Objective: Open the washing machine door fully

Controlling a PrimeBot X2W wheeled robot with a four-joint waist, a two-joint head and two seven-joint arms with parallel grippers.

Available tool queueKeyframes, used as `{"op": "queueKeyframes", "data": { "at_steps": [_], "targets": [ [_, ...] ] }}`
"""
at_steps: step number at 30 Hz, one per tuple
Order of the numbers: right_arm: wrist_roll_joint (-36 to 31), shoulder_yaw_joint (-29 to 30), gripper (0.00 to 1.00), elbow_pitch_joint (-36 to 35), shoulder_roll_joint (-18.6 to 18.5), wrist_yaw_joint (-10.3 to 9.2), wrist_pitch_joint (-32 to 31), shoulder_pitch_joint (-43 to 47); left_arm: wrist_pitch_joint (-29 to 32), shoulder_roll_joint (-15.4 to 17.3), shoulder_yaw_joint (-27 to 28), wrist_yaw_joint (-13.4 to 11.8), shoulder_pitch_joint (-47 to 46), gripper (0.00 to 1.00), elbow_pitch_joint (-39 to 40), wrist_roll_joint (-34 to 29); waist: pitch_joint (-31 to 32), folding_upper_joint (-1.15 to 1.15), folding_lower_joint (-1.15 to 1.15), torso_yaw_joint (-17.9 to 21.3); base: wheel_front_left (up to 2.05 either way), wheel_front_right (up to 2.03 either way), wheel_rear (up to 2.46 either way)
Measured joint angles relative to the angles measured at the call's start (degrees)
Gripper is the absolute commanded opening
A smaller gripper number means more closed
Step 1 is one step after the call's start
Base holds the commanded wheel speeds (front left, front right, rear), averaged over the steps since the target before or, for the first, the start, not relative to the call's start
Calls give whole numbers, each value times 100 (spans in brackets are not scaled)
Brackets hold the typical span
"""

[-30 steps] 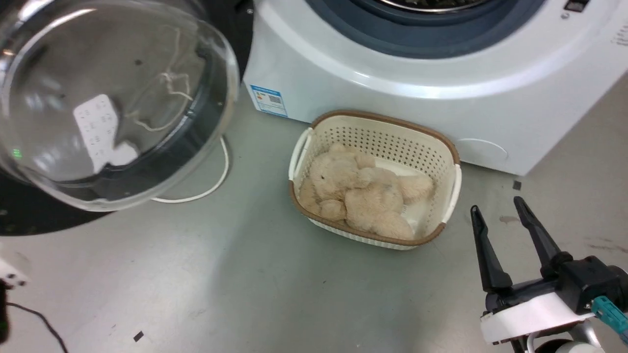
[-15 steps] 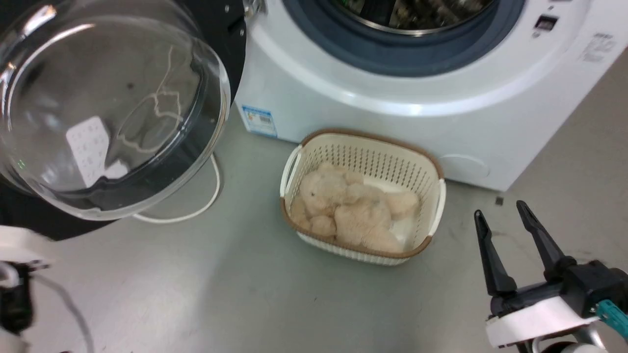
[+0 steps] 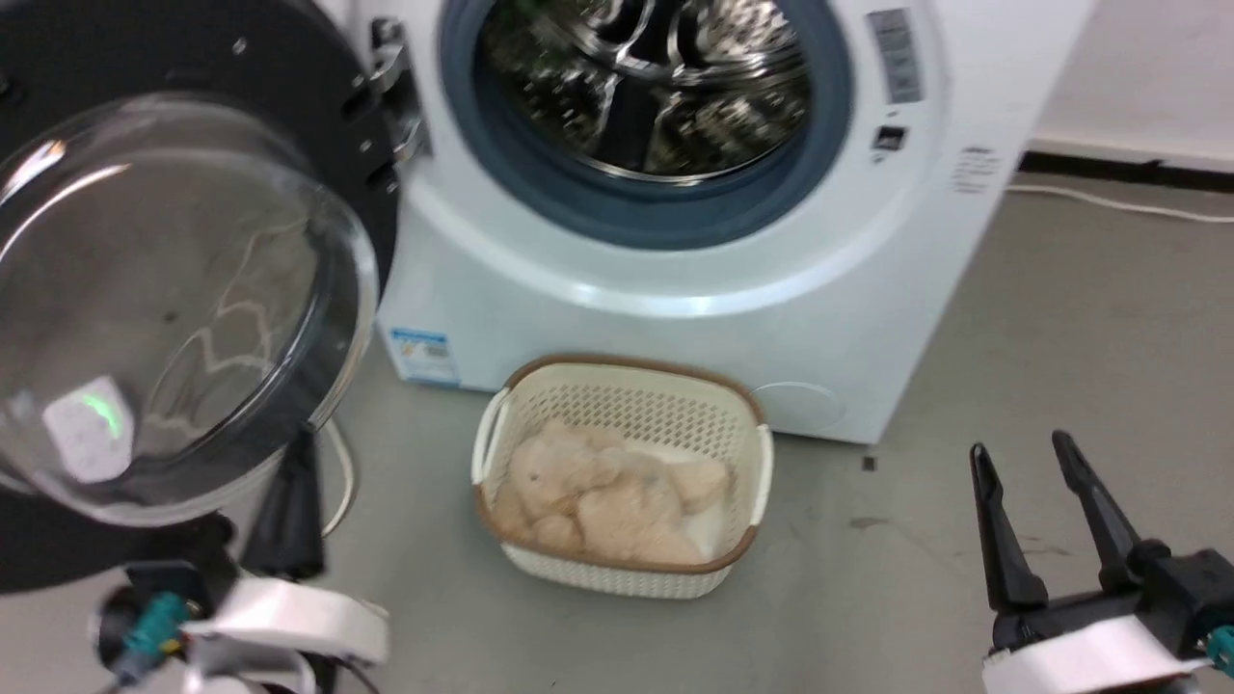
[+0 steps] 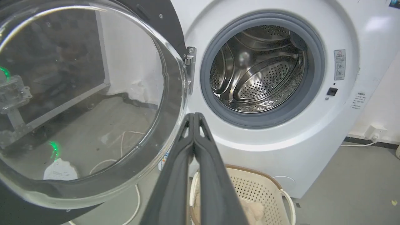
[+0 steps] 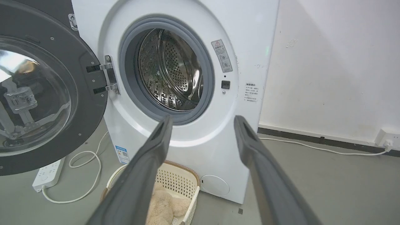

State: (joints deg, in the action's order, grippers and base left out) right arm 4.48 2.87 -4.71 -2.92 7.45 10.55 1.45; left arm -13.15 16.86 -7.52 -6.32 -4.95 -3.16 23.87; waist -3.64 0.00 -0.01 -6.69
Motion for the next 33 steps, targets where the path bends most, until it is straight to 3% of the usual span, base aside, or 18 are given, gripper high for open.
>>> {"op": "queueKeyframes", "data": {
  "at_steps": [2, 3, 4, 15, 33],
  "targets": [
    [45, 15, 100, -26, -1, 0, -1, 101, -1, -152, -110, -112, 137, 5, 114, -26, 103, 0, 0, 112, 0, 0, 0],
    [74, 8, 100, -44, -1, 0, -1, 150, -2, -202, -156, -168, 195, 45, 148, -66, 147, 0, -1, 165, 0, 0, 0],
    [94, 0, 100, -57, -1, 0, -1, 203, -3, -238, -210, -214, 262, 100, 181, -113, 190, 0, 0, 218, 0, 0, 0],
    [266, -136, 100, 170, 0, -1, -58, 573, 105, -371, -867, -415, 776, 100, 138, -632, 489, 0, 0, 543, 0, 0, 0],
    [274, -188, 100, 414, -1, -1, -85, 631, 99, -365, -893, -561, 843, 100, 58, -643, 531, 0, 1, 519, 0, 0, 0]
  ]
}}
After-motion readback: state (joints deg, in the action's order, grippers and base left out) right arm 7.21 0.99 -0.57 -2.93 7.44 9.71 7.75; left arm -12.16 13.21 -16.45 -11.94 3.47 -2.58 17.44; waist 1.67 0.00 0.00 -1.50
